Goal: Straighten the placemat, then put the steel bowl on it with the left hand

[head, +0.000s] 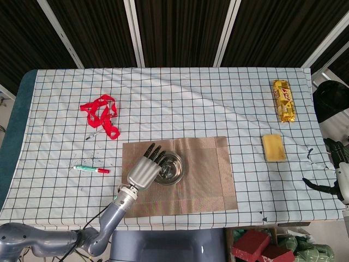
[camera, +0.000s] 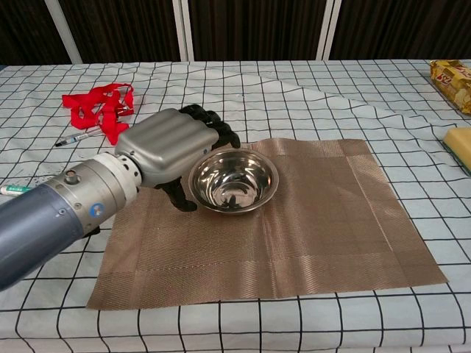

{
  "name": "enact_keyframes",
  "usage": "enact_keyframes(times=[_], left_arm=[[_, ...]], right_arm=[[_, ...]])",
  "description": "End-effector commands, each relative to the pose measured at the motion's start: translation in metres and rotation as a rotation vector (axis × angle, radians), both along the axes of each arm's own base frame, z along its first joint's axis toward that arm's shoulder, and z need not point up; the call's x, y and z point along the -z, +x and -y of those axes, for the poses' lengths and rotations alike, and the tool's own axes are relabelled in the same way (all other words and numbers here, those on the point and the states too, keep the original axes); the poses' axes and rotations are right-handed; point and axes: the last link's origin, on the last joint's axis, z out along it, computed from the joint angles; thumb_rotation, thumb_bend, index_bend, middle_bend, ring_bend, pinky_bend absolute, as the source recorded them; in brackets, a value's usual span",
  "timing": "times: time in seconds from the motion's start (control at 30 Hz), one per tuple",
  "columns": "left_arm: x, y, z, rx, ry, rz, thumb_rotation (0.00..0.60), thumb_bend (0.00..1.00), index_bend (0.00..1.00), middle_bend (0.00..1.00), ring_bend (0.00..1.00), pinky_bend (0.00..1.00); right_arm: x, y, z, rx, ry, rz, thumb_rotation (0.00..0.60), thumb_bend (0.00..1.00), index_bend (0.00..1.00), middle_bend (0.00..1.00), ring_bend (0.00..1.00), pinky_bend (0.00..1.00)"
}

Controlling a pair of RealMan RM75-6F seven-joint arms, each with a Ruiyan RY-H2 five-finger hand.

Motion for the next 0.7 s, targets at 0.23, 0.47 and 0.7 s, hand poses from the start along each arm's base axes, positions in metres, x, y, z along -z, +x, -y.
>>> enact_keyframes(times=[0.23, 0.47, 0.7], left_arm=[[-0.091, -0.039, 0.011, -0.082, 0.138, 0.078, 0.6, 0.05, 0.1, 0.09, 0.02, 0.03], [-0.169, -0.096, 0.034, -0.181, 0.286, 0.095, 0.6, 0.04, 0.09, 0.06, 0.02, 0.03], [-0.226, -0.174, 0.075, -0.373, 0.391, 0.13, 0.6, 0.04, 0.05, 0.03, 0.0, 0.01]], right_arm=[[0.001, 0.0, -0.001, -0.005, 0.003, -0.026, 0.6, 0.08, 0.02, 0.0, 0.0, 0.14], [0.002, -0.001, -0.001, -0.023, -0.012, -0.106, 0.6, 0.08, 0.02, 0.0, 0.0, 0.14], [0.006, -0.001, -0.003, -0.075, -0.057, -0.239, 0.6, 0.08, 0.02, 0.0, 0.0, 0.14]])
